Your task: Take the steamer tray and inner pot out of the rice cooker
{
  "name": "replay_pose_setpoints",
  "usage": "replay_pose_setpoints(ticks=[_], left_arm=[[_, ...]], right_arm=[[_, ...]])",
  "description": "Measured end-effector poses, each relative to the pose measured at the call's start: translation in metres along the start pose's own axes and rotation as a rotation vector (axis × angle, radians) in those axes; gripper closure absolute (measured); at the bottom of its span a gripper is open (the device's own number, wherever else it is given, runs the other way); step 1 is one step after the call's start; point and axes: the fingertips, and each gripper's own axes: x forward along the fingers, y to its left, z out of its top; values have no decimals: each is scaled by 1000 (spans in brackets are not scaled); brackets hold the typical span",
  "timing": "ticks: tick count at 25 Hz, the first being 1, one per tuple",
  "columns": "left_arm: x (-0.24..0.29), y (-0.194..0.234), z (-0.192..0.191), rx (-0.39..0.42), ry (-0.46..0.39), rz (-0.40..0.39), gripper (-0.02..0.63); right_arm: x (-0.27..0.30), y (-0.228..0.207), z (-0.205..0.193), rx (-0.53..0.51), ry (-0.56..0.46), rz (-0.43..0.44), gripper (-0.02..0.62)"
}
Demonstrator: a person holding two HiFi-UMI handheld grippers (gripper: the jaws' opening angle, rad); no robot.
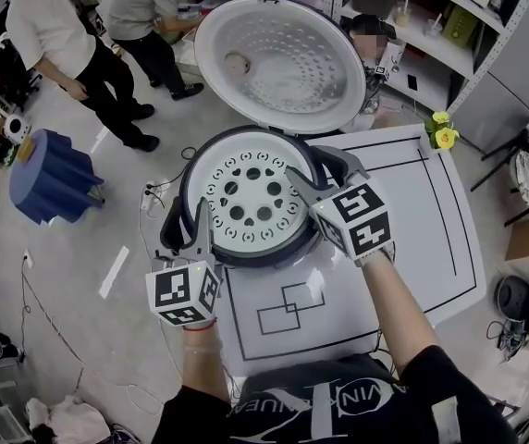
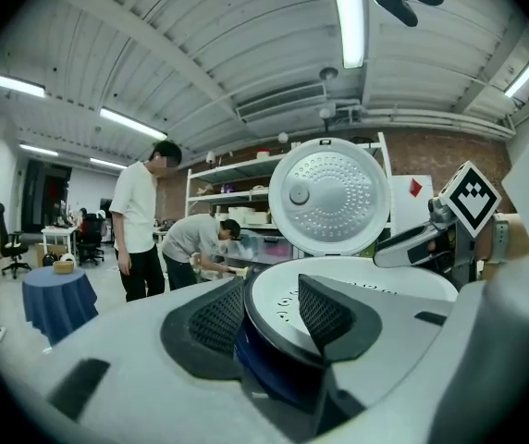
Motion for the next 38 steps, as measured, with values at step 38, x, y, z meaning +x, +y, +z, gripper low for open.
replay_pose_setpoints(ticks=[38], left_arm=[[5,-13,4,22,53,-53,422]], right_arm=[[22,-14,-1,-187,63,0,493]])
